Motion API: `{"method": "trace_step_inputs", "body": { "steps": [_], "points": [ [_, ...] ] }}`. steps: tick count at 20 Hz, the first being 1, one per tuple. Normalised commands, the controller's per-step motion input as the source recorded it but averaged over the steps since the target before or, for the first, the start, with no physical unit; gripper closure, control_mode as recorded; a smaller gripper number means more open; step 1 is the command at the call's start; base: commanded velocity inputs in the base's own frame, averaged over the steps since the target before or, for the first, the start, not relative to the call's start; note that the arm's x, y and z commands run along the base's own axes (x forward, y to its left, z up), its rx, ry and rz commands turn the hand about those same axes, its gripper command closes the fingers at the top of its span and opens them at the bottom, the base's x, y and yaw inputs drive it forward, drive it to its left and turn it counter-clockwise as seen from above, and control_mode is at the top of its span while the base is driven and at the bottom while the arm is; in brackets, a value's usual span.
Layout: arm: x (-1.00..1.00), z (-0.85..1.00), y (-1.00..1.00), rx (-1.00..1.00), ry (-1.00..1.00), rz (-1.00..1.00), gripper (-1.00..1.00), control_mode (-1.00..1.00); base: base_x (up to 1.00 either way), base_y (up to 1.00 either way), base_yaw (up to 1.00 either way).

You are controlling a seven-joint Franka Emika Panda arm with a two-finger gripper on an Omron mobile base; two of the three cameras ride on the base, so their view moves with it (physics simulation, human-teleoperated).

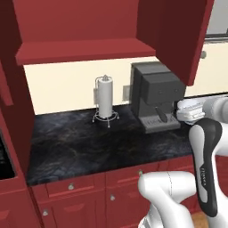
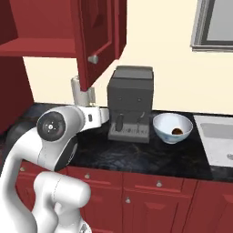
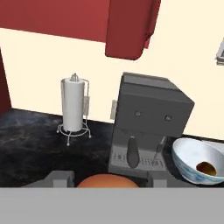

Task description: Pick the mangos from the cabinet and place them in one bowl. Pick the squash from the sink and place it in the other bowl.

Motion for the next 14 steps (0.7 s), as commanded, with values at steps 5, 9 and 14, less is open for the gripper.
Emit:
{"method": "trace_step_inputs", "body": {
  "steps": [5, 9, 14],
  "points": [
    [0.00, 0.00, 0.00, 0.00, 0.00, 0.00, 1.00, 1.00, 0.11, -0.86, -0.14],
    [0.00, 0.00, 0.00, 0.00, 0.00, 0.00, 1.00, 1.00, 0.36, -0.61, -0.07],
    [0.00, 0.00, 0.00, 0.00, 0.00, 0.00, 1.00, 1.00, 0.49, -0.20, 0.00]
  ]
}}
